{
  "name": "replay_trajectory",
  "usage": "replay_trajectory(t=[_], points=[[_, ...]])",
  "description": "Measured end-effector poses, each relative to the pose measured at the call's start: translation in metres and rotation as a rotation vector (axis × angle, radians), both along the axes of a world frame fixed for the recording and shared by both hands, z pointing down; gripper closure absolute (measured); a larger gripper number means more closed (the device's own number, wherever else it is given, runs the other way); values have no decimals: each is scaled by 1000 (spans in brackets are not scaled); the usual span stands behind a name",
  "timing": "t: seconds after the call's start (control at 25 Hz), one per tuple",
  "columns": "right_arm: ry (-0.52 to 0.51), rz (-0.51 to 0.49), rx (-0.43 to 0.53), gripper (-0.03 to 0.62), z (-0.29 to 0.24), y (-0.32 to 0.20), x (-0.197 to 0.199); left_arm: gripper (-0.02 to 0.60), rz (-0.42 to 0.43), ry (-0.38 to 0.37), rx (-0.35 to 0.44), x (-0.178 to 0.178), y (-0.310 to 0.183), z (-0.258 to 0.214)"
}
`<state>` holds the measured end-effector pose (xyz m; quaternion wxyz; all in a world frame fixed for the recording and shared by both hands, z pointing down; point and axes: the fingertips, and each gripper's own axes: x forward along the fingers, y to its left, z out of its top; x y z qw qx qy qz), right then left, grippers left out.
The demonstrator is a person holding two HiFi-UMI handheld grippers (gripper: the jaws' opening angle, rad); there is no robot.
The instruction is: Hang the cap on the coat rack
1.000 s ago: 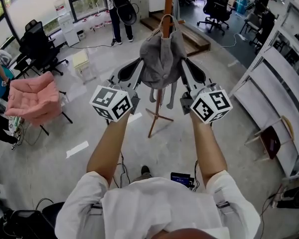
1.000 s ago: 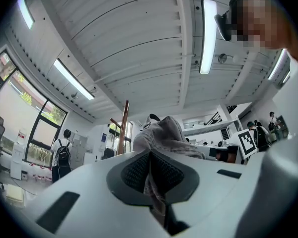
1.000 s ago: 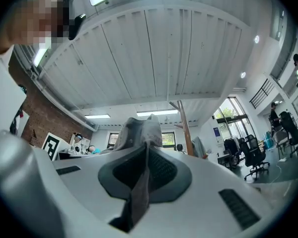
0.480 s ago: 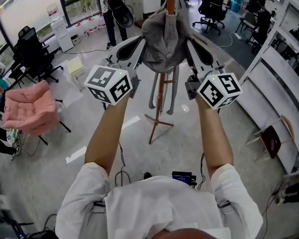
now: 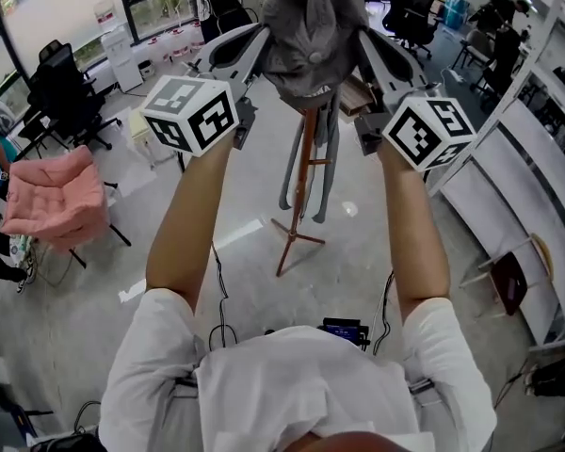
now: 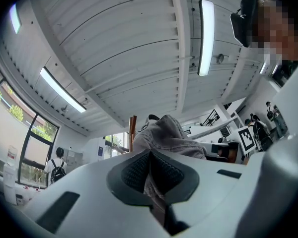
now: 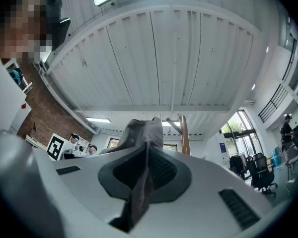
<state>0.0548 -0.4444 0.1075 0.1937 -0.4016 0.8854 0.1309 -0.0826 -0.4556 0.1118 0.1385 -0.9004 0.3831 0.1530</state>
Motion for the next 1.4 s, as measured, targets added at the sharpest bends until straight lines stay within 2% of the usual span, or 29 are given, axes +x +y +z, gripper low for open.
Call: replay_trajectory(t=[0.4,0.68,0.84,1.08,1.4], points=[[-36,-52,52,562,-46,-36,-2,563,-56,5,57,-7,-27,-44],[-15,-19,96,562,-67,-54,5,563,-105,-22,108,-3,-42,-66],[-21,-31,98,562,-84,-61,3,563,-111,-15,92,-3,-57,-72],[9,4,81,562,-83,-81,1,563,-144,-15,55,-7,-82,-68],[20,15,6,562,-68,-115,0,563,-154,7,5,-9,-107,-56]])
